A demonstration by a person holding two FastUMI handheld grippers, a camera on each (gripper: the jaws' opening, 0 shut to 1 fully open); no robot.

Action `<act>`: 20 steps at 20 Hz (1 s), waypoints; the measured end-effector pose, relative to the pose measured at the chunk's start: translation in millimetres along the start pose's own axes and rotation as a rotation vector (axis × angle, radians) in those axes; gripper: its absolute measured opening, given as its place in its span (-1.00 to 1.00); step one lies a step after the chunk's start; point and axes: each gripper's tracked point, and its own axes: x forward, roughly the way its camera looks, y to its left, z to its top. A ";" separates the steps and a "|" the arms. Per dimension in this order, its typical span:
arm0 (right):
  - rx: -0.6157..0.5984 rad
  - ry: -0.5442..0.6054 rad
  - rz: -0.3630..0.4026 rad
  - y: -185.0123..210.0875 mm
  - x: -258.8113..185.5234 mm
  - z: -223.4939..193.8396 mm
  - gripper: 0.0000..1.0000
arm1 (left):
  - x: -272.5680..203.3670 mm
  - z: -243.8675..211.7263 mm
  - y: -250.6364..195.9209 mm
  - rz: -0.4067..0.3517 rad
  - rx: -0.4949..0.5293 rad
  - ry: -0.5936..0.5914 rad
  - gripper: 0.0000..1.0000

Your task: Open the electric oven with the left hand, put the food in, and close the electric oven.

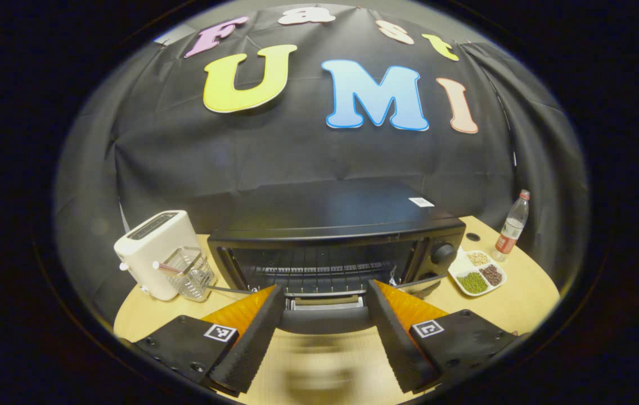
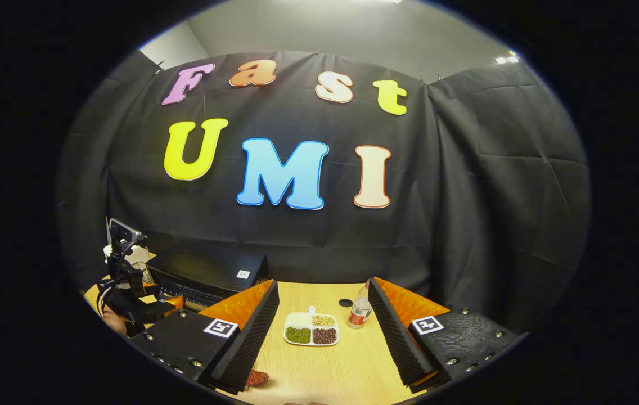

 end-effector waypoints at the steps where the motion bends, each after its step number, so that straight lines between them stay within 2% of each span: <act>1: -0.004 0.000 0.001 0.2 -0.7 -0.3 0.82 | -2.3 -3.1 -0.4 -0.001 0.000 0.004 0.83; 3: -0.008 0.001 0.004 1.4 -2.7 -0.2 0.82 | -5.9 -10.7 -1.4 -0.003 0.000 0.010 0.83; 4: -0.010 0.000 0.006 2.5 -3.7 -1.0 0.93 | -9.0 -14.9 -1.7 -0.005 0.002 0.014 1.00; 7: -0.016 -0.001 0.010 4.9 -5.6 0.1 0.93 | -14.4 -25.8 -2.7 -0.007 0.012 0.025 1.00; 8: -0.018 -0.001 0.012 5.5 -6.1 -0.9 0.93 | -16.6 -29.6 -2.9 -0.007 0.013 0.029 0.84; 10: -0.021 0.000 0.017 8.1 -7.0 -1.2 0.93 | -18.3 -35.9 -3.6 -0.008 0.011 0.037 1.00; 11: -0.022 0.001 0.019 9.4 -7.2 -1.1 0.93 | -19.5 -38.0 -3.3 -0.009 0.011 0.039 0.94; 12: -0.024 0.001 0.021 10.4 -7.4 -1.4 0.93 | -20.4 -40.4 -3.8 -0.010 0.014 0.043 1.00; 16: -0.030 0.007 0.028 14.4 -9.8 -4.6 0.93 | -23.4 -48.5 -4.7 -0.011 0.022 0.052 0.94; 20: -0.033 0.011 0.028 15.7 -11.8 -6.3 0.93 | -28.1 -67.8 -6.7 -0.014 0.035 0.081 0.98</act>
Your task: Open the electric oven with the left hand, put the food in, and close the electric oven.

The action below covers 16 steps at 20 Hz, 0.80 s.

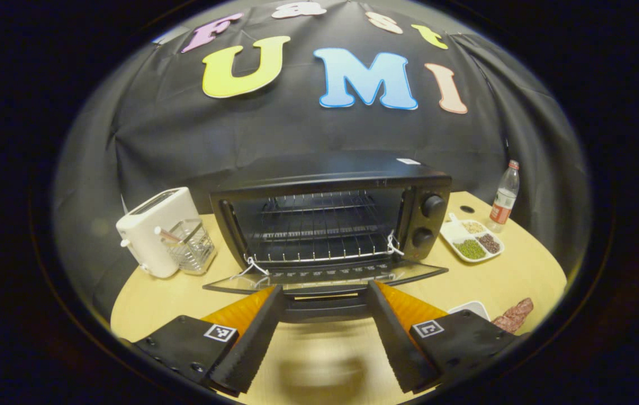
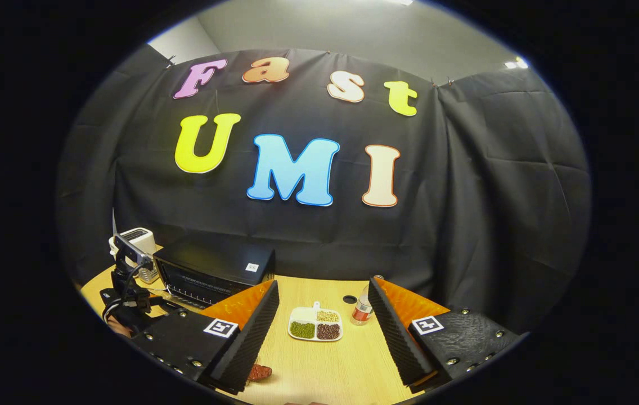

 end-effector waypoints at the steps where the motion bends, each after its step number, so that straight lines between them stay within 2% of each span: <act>1: -0.001 0.000 -0.001 -0.9 -0.7 -0.5 0.93 | -0.1 -6.0 -0.7 -0.001 0.001 0.012 0.95; 6: -0.008 0.010 0.001 0.8 -1.6 -5.4 0.93 | -5.1 -26.7 -3.2 -0.005 -0.004 0.050 0.95; 10: -0.009 0.026 0.015 4.7 -2.7 -11.9 0.93 | -13.8 -25.8 -1.7 -0.009 -0.008 0.042 1.00; 11: -0.008 0.032 0.020 6.3 -2.3 -14.2 0.93 | -14.5 -26.7 -1.5 -0.009 -0.010 0.045 0.95; 16: 0.010 0.069 0.043 9.7 0.0 -28.9 0.93 | -32.3 -13.4 5.8 0.001 -0.044 0.008 0.94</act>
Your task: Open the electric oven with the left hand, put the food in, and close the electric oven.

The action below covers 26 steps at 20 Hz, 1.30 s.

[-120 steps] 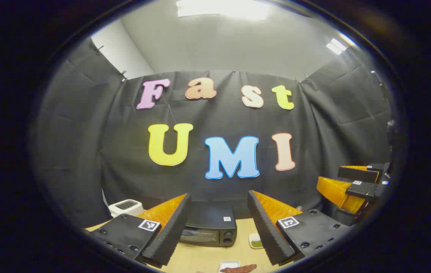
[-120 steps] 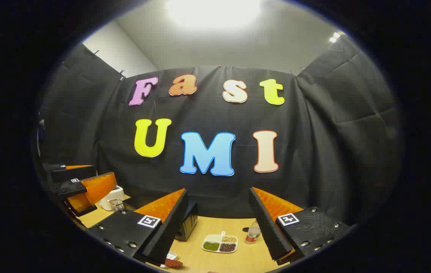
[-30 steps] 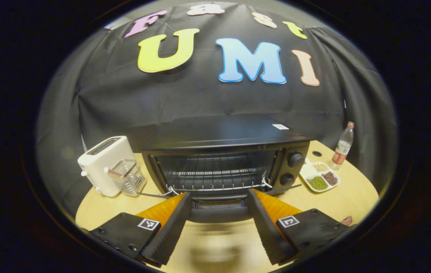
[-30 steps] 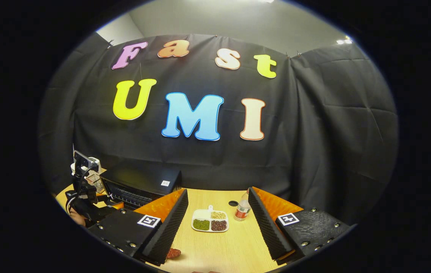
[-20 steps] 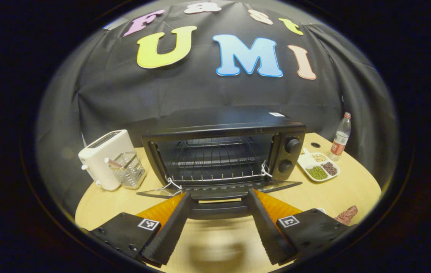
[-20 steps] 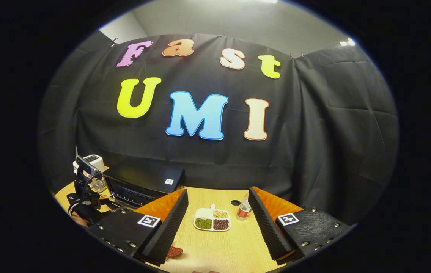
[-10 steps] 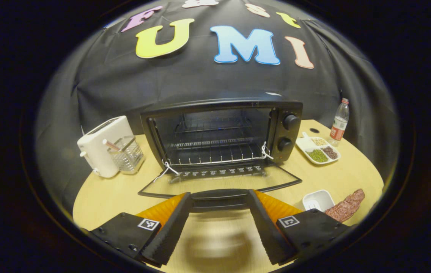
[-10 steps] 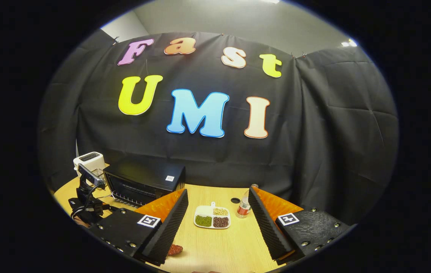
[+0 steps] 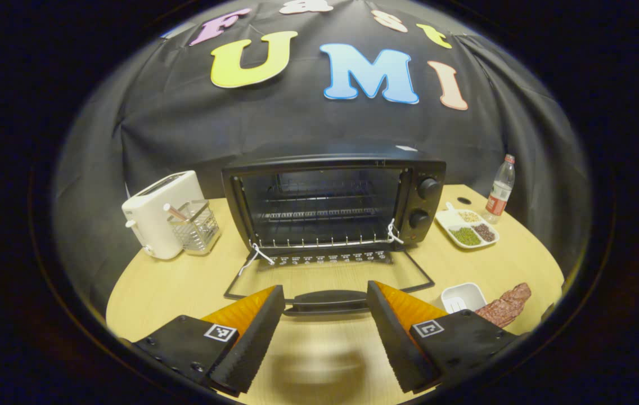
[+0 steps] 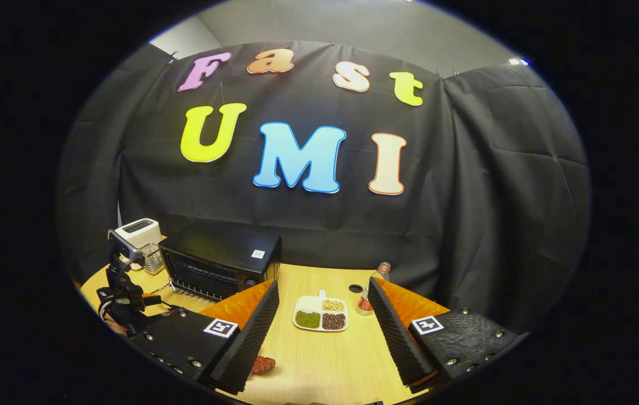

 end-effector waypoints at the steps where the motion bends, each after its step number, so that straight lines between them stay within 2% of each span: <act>1: 0.013 0.014 0.011 1.6 1.7 -4.6 0.94 | -5.7 7.1 2.0 0.002 -0.003 -0.016 0.94; 4: 0.058 0.062 0.068 12.5 7.8 -21.6 0.93 | -26.1 31.6 9.1 0.008 -0.020 -0.080 0.92; 5: 0.067 0.086 0.092 17.6 10.2 -28.6 0.93 | -33.4 42.8 12.1 0.011 -0.024 -0.105 1.00; 7: 0.089 0.144 0.138 27.2 13.4 -47.4 0.93 | -50.4 64.2 18.4 0.016 -0.032 -0.159 0.95; 10: 0.144 0.252 0.216 44.6 13.7 -79.2 0.93 | -76.8 101.4 28.5 0.020 -0.036 -0.254 1.00; 11: 0.171 0.289 0.237 49.8 13.9 -89.6 0.94 | -85.5 114.8 32.7 0.021 -0.038 -0.284 0.95; 12: 0.199 0.325 0.254 54.6 13.8 -101.3 0.93 | -95.3 127.5 37.4 0.021 -0.041 -0.315 1.00; 14: 0.263 0.393 0.278 63.9 16.4 -121.4 0.94 | -112.2 149.1 44.9 0.015 -0.045 -0.366 0.94; 15: 0.298 0.429 0.284 67.2 18.8 -130.8 0.92 | -120.9 160.0 48.6 0.008 -0.046 -0.388 1.00; 17: 0.369 0.492 0.297 69.6 19.0 -156.4 0.92 | -137.1 178.0 54.0 -0.008 -0.044 -0.432 0.94; 18: 0.403 0.526 0.304 69.9 21.4 -168.7 0.92 | -145.9 185.2 56.5 -0.018 -0.039 -0.452 0.83; 19: 0.438 0.558 0.316 72.0 22.1 -178.3 0.92 | -152.7 191.7 58.5 -0.026 -0.030 -0.466 0.83; 22: 0.564 0.655 0.381 86.1 24.7 -208.2 0.92 | -162.5 199.1 62.2 -0.041 -0.011 -0.483 1.00; 25: 0.670 0.724 0.442 95.1 32.2 -230.9 0.92 | -166.3 201.2 62.0 -0.028 -0.021 -0.481 1.00; 26: 0.690 0.747 0.458 98.5 33.9 -240.1 0.89 | -168.0 203.2 61.3 -0.017 -0.023 -0.484 0.83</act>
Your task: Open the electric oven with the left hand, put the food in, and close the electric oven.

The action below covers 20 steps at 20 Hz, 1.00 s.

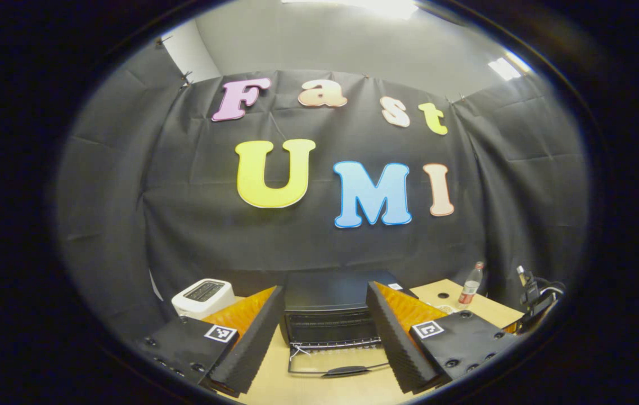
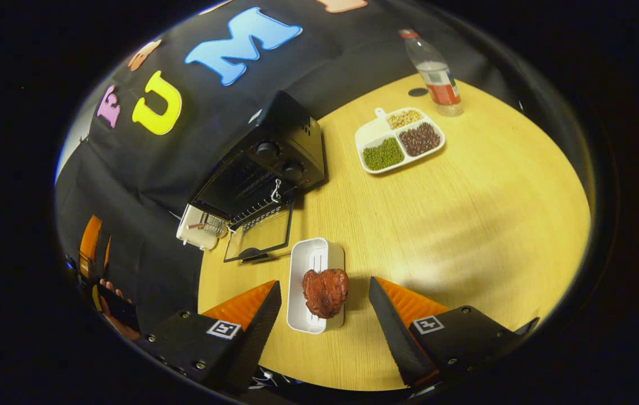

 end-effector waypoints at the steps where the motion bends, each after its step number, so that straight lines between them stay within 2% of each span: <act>1: 0.011 0.026 0.010 -4.6 6.4 -4.0 0.89 | -1.0 1.2 -0.3 0.014 0.005 0.002 0.83; 2: 0.021 0.050 0.022 -8.2 10.3 -6.3 0.89 | -1.6 0.2 -2.8 0.026 0.008 0.011 0.94; 3: 0.035 0.068 0.042 -8.8 15.9 -8.4 0.82 | -3.4 2.2 -6.9 0.030 0.008 0.009 0.83; 5: 0.064 0.104 0.080 -8.0 23.9 -11.8 0.77 | -2.9 6.9 -13.7 0.038 0.021 0.008 1.00; 7: 0.074 0.128 0.099 -9.1 32.4 -14.3 0.78 | -2.6 5.0 -14.4 0.066 0.033 0.022 0.83; 9: 0.089 0.153 0.112 -10.0 36.5 -12.3 0.50 | -3.2 4.7 -16.5 0.093 0.033 0.031 0.83; 10: 0.117 0.149 0.131 -6.3 40.2 -8.3 0.28 | -4.3 3.1 -16.9 0.107 0.035 0.038 1.00; 11: 0.157 0.145 0.156 -2.3 46.5 -7.2 -0.22 | -5.5 2.0 -16.7 0.121 0.040 0.045 0.83; 12: 0.169 0.149 0.185 -0.6 37.3 -1.4 -0.55 | -6.0 0.7 -16.2 0.133 0.045 0.050 0.87; 13: 0.157 0.153 0.195 -0.1 40.3 2.4 -0.58 | -7.3 -0.1 -16.5 0.144 0.048 0.055 0.91; 15: 0.157 0.153 0.201 4.0 41.7 3.3 -0.85 | -8.0 -3.6 -17.6 0.162 0.055 0.072 0.94; 20: 0.170 0.136 0.274 19.4 28.1 19.0 -0.85 | -12.1 2.6 -20.6 0.186 0.066 0.060 0.98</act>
